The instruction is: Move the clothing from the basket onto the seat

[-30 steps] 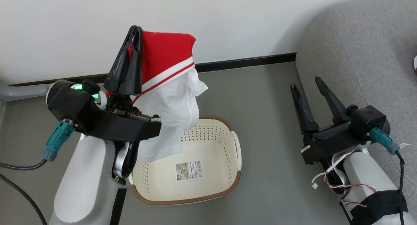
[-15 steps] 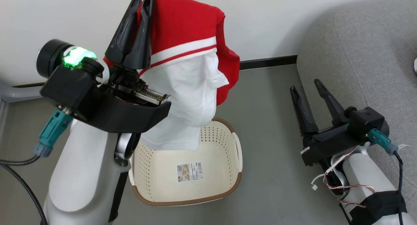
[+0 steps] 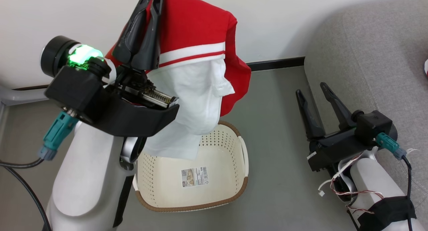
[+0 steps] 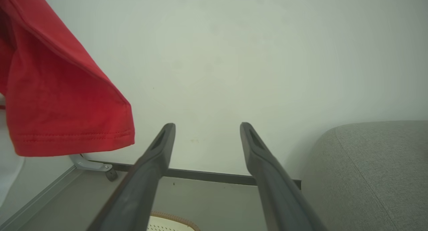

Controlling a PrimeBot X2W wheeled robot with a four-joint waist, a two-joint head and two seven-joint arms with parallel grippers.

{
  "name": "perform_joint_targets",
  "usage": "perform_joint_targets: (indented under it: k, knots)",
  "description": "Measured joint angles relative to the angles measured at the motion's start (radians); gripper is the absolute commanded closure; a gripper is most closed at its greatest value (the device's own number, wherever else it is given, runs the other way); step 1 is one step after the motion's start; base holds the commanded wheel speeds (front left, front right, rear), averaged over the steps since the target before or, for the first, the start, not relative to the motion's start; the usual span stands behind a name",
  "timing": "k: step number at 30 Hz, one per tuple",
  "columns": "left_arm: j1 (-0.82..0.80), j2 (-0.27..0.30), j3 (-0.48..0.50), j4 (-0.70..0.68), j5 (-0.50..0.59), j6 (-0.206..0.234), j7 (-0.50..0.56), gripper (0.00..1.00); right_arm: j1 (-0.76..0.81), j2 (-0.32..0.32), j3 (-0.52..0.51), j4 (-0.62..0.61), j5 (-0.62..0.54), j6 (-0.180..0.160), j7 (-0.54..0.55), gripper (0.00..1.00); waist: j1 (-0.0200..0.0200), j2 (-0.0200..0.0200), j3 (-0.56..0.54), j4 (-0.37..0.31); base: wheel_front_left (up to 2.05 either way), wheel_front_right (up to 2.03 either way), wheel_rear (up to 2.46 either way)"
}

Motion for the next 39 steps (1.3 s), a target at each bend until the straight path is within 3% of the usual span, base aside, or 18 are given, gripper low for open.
perform_joint_targets:
  k: [15, 29, 39]
  knots:
    - [0.021, -0.006, -0.021, 0.045, -0.008, 0.0, 0.0, 1.0, -0.001, -0.001, 0.07, -0.026, 0.015, 0.0, 0.0, 0.0, 0.0, 0.0, -0.005, 0.002, 0.0, 0.0, 0.0]
    - [0.022, -0.01, -0.025, 0.058, -0.008, -0.001, 0.0, 1.0, -0.062, -0.021, 0.241, -0.192, 0.093, 0.0, 0.0, 0.0, 0.0, 0.0, -0.012, 0.008, 0.0, 0.0, 0.0]
    - [0.022, -0.01, -0.021, 0.069, -0.008, -0.001, 0.0, 1.0, -0.095, -0.033, 0.286, -0.303, 0.166, 0.0, 0.0, 0.0, 0.0, 0.0, -0.009, 0.011, 0.0, 0.0, 0.0]
